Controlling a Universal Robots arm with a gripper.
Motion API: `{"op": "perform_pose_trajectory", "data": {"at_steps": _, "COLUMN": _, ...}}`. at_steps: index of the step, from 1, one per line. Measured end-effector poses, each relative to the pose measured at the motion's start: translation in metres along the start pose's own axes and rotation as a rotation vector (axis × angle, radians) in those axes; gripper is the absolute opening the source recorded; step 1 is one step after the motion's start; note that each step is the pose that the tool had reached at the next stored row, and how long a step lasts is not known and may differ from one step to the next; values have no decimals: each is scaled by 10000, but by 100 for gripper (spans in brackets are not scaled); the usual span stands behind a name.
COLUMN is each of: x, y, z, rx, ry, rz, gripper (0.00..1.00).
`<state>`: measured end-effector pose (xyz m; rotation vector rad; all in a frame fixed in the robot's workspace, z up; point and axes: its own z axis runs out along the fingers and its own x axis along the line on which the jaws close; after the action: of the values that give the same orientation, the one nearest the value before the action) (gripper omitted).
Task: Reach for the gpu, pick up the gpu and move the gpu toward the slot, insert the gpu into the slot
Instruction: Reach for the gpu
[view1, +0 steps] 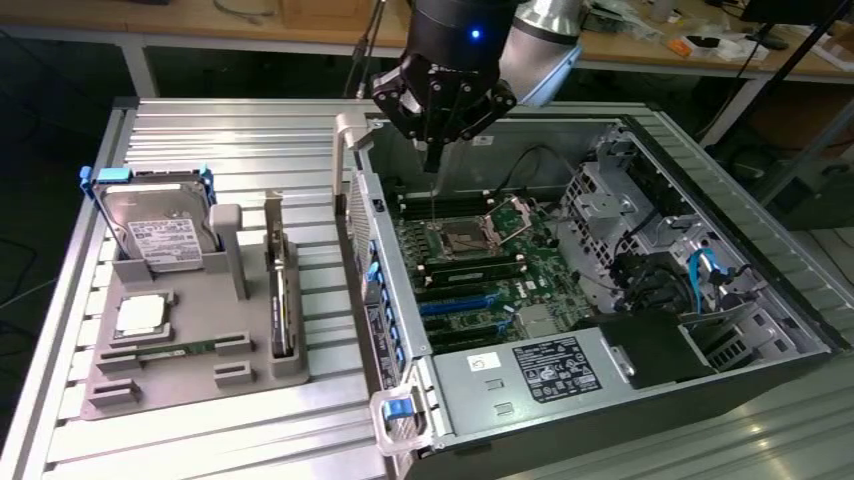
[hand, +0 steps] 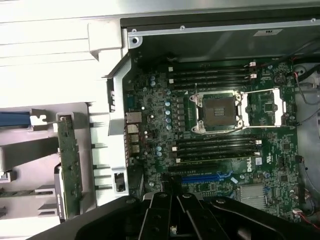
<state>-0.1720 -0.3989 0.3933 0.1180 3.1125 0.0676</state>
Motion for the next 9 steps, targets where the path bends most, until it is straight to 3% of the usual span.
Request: {"op": "perform_pose_trajectory", "data": {"at_steps": 9, "x": 229, "y": -17, "z": -6, "rx": 0, "ry": 0, "rz": -1, "gripper": 11}}
